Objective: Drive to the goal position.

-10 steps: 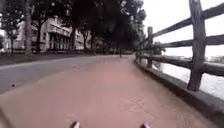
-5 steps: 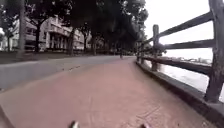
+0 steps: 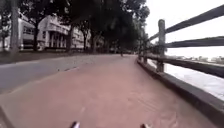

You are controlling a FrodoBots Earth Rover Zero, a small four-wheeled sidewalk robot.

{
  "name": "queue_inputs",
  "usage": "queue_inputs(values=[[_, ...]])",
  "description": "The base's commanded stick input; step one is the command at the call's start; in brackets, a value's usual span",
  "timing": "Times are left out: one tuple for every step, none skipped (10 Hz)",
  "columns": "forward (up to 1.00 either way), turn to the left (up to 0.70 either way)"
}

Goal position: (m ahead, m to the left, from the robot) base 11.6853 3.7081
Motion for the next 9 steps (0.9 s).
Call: queue_inputs(values=[[0.70, 0.00], [0.70, 0.00], [0.70, 0.00], [0.70, 0.00], [0.70, 0.00], [0.70, 0.00], [0.70, 0.00], [0.70, 0.00], [0.70, 0.00]])
